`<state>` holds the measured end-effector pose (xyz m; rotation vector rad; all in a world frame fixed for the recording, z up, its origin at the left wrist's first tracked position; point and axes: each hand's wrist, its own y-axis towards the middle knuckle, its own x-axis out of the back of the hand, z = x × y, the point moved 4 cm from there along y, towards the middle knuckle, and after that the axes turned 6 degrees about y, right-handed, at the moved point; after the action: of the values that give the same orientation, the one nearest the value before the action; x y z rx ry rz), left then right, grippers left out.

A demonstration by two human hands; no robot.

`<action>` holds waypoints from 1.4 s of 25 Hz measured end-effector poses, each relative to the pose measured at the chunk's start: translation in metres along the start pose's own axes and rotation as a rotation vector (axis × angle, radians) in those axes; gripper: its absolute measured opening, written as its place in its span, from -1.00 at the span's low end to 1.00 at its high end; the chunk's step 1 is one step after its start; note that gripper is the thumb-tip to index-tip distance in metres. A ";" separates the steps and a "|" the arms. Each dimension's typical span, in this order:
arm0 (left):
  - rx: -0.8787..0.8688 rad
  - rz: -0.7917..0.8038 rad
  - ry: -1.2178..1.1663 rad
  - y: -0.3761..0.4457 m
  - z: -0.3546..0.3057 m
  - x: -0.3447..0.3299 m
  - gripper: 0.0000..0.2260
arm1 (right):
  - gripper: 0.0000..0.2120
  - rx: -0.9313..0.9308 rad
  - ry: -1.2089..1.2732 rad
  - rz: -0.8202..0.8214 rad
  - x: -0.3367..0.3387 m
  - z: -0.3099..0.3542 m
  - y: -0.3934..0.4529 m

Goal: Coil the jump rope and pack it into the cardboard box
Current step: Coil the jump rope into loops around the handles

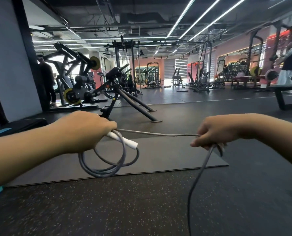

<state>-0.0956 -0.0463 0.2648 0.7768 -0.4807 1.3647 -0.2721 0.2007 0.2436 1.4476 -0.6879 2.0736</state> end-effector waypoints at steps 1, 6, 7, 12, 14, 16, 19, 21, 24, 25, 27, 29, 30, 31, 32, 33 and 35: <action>0.009 0.003 0.014 -0.005 0.003 -0.004 -0.84 | -0.61 -0.079 -0.016 0.039 0.000 -0.013 0.002; 0.108 0.000 0.012 -0.004 -0.005 -0.008 -0.80 | -0.90 -0.468 -0.659 0.218 -0.017 -0.023 0.003; 0.143 -0.012 -0.021 0.000 -0.006 -0.007 -0.81 | -0.79 -0.450 -0.696 0.211 -0.021 -0.017 0.004; 0.302 0.021 -0.409 0.022 -0.013 -0.003 -0.84 | -0.71 -0.026 0.093 0.154 -0.041 0.014 0.018; 0.391 0.049 -0.729 0.024 -0.009 -0.007 -0.81 | -0.67 0.086 0.647 0.101 -0.042 0.014 0.017; 0.528 0.014 -1.129 0.022 -0.009 -0.012 -0.79 | -0.66 0.126 1.112 0.071 -0.046 0.016 0.016; 0.735 -0.078 -1.621 0.019 -0.025 -0.014 -0.79 | -0.71 0.171 1.450 0.034 -0.059 0.028 0.021; 0.882 -0.122 -1.867 0.022 -0.042 -0.016 -0.79 | -0.56 0.252 1.628 0.009 -0.069 0.044 0.024; 1.086 -0.122 -2.172 0.034 -0.074 -0.020 -0.78 | -0.24 0.408 1.667 -0.119 -0.083 0.068 0.027; 1.119 -0.104 -2.245 0.037 -0.085 -0.017 -0.76 | -0.25 0.426 1.580 -0.193 -0.088 0.076 0.027; 1.153 -0.065 -2.369 0.043 -0.096 -0.006 -0.71 | -0.43 0.415 1.433 -0.311 -0.096 0.090 0.027; 1.180 -0.045 -2.440 0.046 -0.098 0.008 -0.71 | -0.56 0.401 1.493 -0.381 -0.102 0.096 0.028; 1.215 -0.061 -2.457 0.046 -0.096 0.013 -0.71 | -0.64 0.417 1.546 -0.417 -0.104 0.099 0.029; 1.248 -0.081 -2.494 0.046 -0.094 0.017 -0.71 | -0.72 0.437 1.585 -0.471 -0.105 0.101 0.031; 1.275 -0.122 -2.525 0.047 -0.093 0.017 -0.71 | -0.78 0.462 1.588 -0.550 -0.106 0.103 0.031; 1.265 -0.143 -2.548 0.050 -0.093 0.018 -0.72 | -0.82 0.496 1.561 -0.638 -0.106 0.104 0.031; 1.219 -0.158 -2.512 0.053 -0.097 0.020 -0.73 | -0.88 0.539 1.514 -0.756 -0.103 0.105 0.027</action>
<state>-0.1561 0.0397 0.2255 3.2318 -1.2864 -0.5295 -0.1875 0.0979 0.1753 -0.0606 0.9032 1.9964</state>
